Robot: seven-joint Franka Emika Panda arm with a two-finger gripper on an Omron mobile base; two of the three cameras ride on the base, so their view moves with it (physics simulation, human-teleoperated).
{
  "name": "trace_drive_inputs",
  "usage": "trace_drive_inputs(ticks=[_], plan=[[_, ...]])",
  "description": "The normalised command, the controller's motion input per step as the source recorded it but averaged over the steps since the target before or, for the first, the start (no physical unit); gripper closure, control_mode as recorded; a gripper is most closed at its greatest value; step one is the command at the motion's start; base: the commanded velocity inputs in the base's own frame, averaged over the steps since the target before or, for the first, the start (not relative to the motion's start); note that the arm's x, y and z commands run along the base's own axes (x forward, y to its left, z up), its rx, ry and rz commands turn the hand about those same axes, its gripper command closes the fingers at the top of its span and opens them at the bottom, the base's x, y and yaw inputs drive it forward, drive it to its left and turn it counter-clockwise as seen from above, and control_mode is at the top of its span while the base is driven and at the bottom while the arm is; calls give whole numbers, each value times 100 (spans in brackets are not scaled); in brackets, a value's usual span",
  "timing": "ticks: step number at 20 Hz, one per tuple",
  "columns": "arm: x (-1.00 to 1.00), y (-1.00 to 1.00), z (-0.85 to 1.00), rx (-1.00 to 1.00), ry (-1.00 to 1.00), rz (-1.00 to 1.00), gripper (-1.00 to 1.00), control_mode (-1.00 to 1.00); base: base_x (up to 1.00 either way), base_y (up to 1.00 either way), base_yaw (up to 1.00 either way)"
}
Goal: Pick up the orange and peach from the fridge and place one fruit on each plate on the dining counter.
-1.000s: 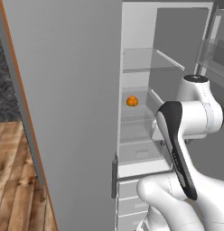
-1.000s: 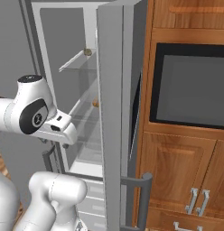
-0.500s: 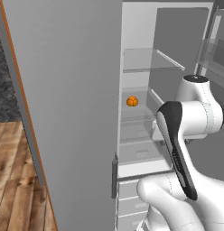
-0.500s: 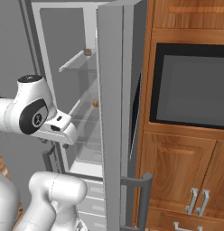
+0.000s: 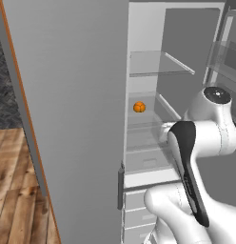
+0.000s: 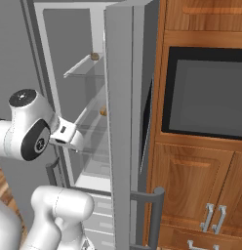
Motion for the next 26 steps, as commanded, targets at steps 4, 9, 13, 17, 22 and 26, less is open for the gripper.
trace_drive_inputs(ticks=[4,9,13,17,22,26], plan=[[27,-1,27,-8,-23,0,-100,-100,0,0,0],[41,-6,32,-7,-5,0,-100,-100,0,0,0],[32,-1,2,0,5,0,-100,-100,0,0,0],[43,-3,0,0,1,0,-100,-100,0,0,0],[67,-9,0,0,2,0,-100,-100,0,0,0],[64,0,-4,0,-4,0,-100,-100,0,0,0]])
